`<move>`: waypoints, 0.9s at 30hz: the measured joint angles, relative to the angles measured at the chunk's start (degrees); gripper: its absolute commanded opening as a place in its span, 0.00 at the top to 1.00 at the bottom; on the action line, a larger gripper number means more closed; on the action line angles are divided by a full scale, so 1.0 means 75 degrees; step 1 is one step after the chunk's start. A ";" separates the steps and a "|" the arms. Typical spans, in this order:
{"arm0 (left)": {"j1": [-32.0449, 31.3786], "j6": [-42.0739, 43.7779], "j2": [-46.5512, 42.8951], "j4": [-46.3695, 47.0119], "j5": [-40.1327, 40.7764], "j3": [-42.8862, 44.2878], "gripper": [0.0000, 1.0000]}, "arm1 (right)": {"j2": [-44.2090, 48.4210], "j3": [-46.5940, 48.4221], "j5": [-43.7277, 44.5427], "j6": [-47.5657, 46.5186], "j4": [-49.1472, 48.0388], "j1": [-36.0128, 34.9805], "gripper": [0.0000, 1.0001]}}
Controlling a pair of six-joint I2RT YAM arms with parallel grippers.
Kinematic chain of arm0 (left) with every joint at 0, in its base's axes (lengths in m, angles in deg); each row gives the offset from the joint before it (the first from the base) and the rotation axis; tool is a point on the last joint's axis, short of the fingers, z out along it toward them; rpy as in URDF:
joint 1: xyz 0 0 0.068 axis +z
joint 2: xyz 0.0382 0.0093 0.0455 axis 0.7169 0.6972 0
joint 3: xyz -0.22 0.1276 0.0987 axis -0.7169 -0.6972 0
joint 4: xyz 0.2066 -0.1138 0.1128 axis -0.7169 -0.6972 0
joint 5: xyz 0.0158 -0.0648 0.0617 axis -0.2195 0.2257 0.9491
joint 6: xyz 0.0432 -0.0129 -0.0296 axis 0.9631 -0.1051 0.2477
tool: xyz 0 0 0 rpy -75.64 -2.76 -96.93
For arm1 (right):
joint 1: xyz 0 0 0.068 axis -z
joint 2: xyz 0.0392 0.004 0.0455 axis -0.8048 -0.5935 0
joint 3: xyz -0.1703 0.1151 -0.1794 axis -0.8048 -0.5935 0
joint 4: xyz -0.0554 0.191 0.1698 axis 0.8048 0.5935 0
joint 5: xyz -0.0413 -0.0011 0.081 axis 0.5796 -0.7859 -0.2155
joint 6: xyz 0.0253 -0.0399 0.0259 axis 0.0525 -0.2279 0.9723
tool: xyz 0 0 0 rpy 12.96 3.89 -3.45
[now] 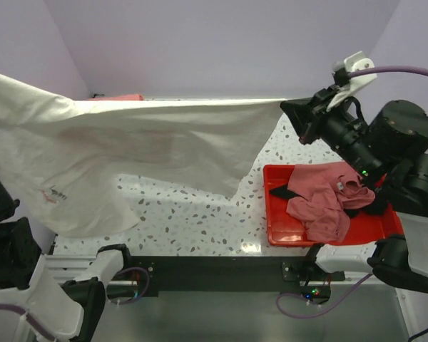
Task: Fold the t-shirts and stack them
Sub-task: Flatten the tshirt out
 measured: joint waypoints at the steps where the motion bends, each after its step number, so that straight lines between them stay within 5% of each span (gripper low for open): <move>1: -0.0204 0.0181 -0.0061 0.0160 0.0137 0.0175 1.00 | 0.0006 0.0251 -0.0230 -0.0009 0.0105 0.0000 1.00; 6: -0.1058 0.0930 -0.0554 0.0734 0.0560 0.0423 1.00 | 0.0224 0.0883 -0.1230 -0.0026 0.0463 0.0003 1.00; 16: -0.1326 0.1565 -0.1096 0.1443 0.0737 -0.0446 1.00 | 0.0618 0.0513 -0.1886 -0.0006 0.0449 0.0000 1.00; 23: -0.1329 0.1915 -0.0810 0.2906 0.0699 -0.3867 1.00 | 0.0146 -0.1568 0.0358 -0.0344 -0.0475 0.0172 1.00; 27: -0.1332 0.1996 0.0685 0.3794 0.0493 -0.5394 1.00 | -0.0734 -0.2757 0.0312 -0.0490 -0.1381 0.1411 1.00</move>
